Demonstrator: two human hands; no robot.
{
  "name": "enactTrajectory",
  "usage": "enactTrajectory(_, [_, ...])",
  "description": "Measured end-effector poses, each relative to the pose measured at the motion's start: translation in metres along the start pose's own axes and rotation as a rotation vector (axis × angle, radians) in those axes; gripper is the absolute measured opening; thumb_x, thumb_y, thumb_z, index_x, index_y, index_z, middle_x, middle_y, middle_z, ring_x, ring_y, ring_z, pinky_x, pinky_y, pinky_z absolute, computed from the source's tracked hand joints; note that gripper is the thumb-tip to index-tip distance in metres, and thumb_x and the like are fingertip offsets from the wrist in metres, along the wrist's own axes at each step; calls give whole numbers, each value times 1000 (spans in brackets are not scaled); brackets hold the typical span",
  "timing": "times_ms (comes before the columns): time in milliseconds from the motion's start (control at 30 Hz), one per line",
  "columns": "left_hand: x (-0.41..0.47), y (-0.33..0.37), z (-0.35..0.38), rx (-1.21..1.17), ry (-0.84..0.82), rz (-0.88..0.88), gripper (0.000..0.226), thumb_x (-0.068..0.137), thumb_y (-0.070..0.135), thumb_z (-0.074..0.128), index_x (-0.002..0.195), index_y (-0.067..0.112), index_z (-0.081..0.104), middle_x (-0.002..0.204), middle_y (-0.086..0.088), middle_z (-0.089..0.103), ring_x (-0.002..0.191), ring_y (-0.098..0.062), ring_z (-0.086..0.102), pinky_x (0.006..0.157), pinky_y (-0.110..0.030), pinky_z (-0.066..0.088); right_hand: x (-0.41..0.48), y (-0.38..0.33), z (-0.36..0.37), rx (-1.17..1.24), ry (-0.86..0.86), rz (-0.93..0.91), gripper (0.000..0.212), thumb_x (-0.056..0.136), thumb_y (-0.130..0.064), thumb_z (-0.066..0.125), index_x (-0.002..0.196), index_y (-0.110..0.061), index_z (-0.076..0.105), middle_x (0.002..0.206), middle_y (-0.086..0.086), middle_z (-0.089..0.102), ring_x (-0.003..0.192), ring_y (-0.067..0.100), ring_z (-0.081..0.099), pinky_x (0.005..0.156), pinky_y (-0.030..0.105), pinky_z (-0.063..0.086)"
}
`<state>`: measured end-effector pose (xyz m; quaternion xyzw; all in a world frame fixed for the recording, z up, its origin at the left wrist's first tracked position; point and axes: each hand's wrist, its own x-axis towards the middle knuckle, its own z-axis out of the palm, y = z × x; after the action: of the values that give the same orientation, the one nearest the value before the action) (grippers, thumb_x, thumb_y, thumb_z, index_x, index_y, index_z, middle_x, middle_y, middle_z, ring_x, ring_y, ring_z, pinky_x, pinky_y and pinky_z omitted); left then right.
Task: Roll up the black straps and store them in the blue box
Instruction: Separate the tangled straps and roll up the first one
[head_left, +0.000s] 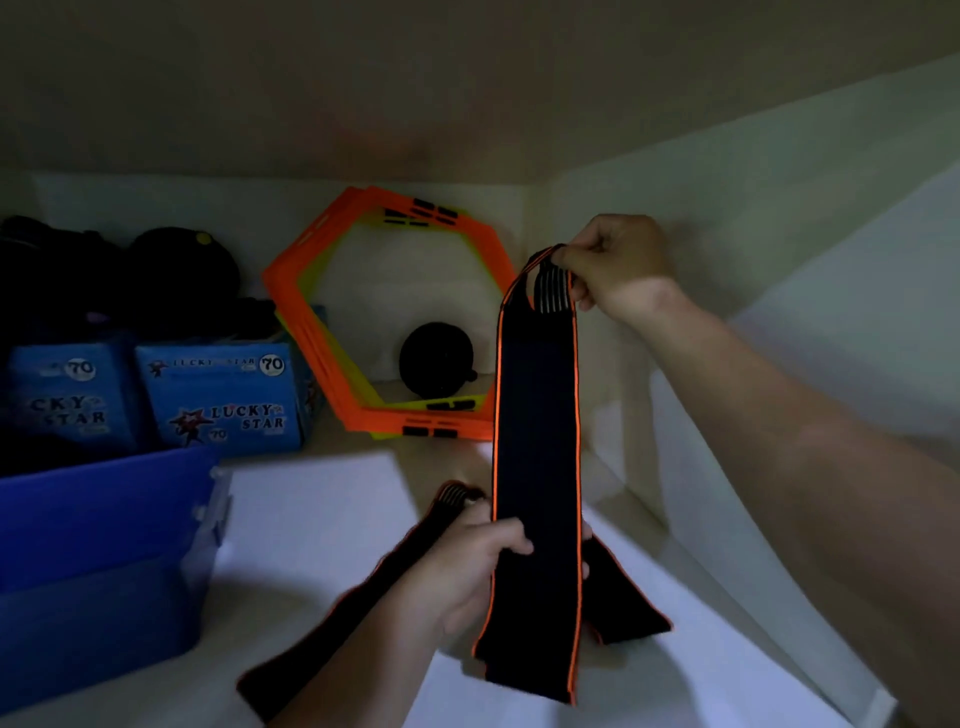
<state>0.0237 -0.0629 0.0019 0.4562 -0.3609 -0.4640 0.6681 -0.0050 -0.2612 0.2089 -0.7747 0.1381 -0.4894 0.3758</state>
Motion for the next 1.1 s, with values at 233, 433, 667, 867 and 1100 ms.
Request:
enactTrajectory(233, [-30, -33, -8, 224, 355, -89, 47, 83, -9, 44, 114, 15, 70, 87, -4, 77, 79, -19, 71, 67, -27, 56, -22, 75, 40, -59, -84, 238, 9, 84, -8, 73, 81, -1, 68, 55, 14, 64, 32, 8, 58, 39, 24, 50])
enactTrajectory(433, [-54, -55, -28, 392, 445, 24, 83, 81, -12, 55, 140, 44, 41, 103, -7, 79, 97, -26, 76, 91, -44, 58, -67, 150, 75, -55, -104, 429, 21, 84, -7, 72, 68, -10, 59, 57, 16, 65, 35, 15, 62, 37, 24, 51])
enactTrajectory(667, [-73, -63, -37, 1353, 412, 130, 49, 82, 29, 61, 129, 43, 61, 104, 16, 56, 101, -9, 46, 94, -20, 42, -110, 206, 98, -71, -56, 531, 20, 88, -7, 71, 75, -10, 56, 63, 12, 63, 32, 7, 61, 36, 21, 49])
enactTrajectory(867, [-69, -70, -40, 1486, 321, 145, 50, 89, 27, 47, 136, 30, 64, 149, 12, 49, 134, -10, 40, 112, -9, 22, -125, 220, 99, -159, -277, 411, 16, 83, -7, 71, 95, -19, 68, 93, 7, 74, 80, 24, 72, 81, 39, 59])
enactTrajectory(1100, [-60, -63, -43, 1510, 86, -28, 57, 104, 42, 45, 158, 30, 31, 168, 16, 16, 156, -6, 8, 118, -11, -1, -174, 177, 65, -579, -704, 52, 83, 76, -31, 81, 149, -17, 44, 160, 6, 36, 143, 23, 41, 116, 31, 35])
